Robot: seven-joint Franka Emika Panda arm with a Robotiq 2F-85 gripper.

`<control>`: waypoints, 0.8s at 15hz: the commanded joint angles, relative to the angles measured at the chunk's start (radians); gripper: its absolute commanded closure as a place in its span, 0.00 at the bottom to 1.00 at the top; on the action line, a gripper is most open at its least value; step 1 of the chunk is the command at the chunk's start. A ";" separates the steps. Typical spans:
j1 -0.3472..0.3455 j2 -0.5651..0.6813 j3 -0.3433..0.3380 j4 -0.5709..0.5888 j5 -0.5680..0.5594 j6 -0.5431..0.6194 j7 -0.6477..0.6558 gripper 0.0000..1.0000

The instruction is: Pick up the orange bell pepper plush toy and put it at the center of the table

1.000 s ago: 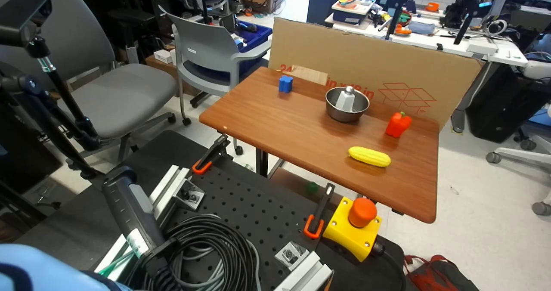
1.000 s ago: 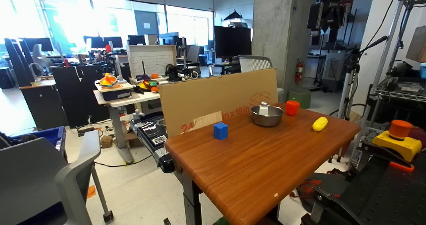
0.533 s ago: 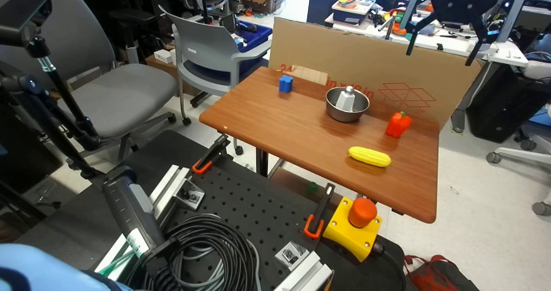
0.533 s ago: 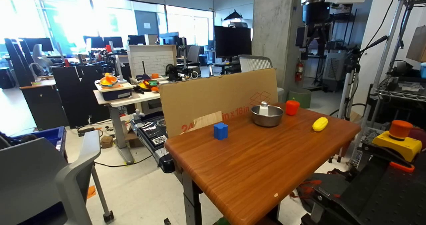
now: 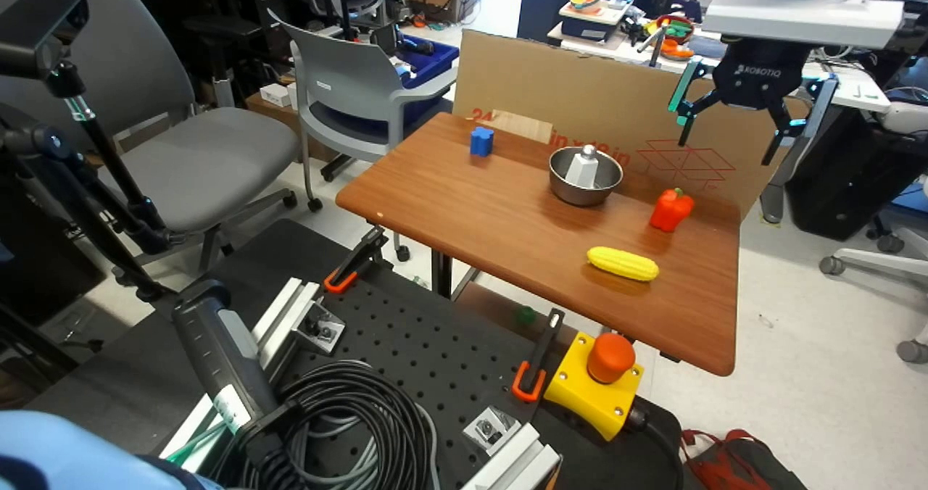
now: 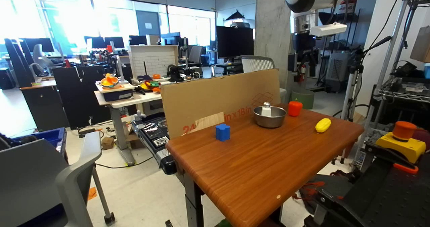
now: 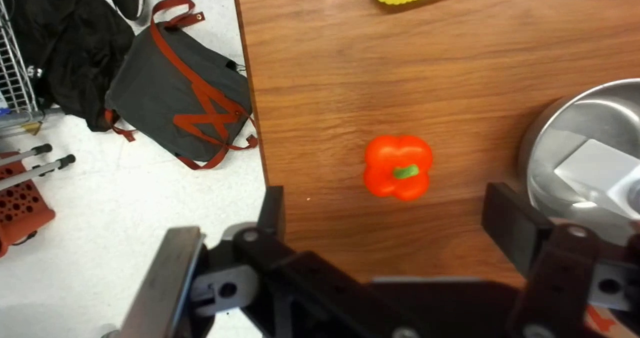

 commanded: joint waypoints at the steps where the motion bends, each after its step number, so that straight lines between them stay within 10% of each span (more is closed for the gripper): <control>1: -0.022 0.121 0.032 0.148 0.034 -0.075 -0.010 0.00; 12: 0.001 0.351 0.031 0.409 -0.003 -0.301 0.008 0.00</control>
